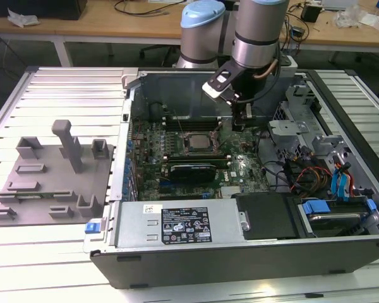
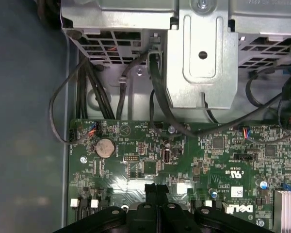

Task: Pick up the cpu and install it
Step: 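Close the cpu cover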

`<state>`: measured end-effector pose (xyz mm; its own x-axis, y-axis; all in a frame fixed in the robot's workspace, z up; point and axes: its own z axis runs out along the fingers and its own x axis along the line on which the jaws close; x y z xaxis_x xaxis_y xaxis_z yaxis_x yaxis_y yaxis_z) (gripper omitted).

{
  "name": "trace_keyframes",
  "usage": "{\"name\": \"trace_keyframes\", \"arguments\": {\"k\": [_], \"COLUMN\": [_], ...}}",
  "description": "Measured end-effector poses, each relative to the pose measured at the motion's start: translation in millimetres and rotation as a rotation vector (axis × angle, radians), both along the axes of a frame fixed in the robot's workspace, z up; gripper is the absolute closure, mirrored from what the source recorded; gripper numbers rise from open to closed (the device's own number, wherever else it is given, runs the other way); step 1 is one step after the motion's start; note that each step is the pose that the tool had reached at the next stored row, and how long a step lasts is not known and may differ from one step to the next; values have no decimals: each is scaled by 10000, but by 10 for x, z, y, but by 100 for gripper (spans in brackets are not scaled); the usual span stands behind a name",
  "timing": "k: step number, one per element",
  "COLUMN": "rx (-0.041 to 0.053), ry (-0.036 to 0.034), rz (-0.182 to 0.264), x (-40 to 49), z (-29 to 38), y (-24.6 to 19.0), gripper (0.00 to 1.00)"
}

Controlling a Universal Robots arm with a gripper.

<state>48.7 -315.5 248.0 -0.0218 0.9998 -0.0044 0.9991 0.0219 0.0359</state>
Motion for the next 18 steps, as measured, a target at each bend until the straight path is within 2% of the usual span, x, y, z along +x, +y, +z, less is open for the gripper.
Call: {"name": "trace_keyframes", "arguments": {"k": [3, 7, 16, 18], "rx": [3, 5, 8, 6], "ry": [-50, -172, -375, -382], "rz": [1, 0, 1, 0], "x": [-53, -168, -328, -335], "z": [0, 0, -1, 0], "y": [0, 0, 1, 0], "gripper": [89, 89, 89, 89]}}
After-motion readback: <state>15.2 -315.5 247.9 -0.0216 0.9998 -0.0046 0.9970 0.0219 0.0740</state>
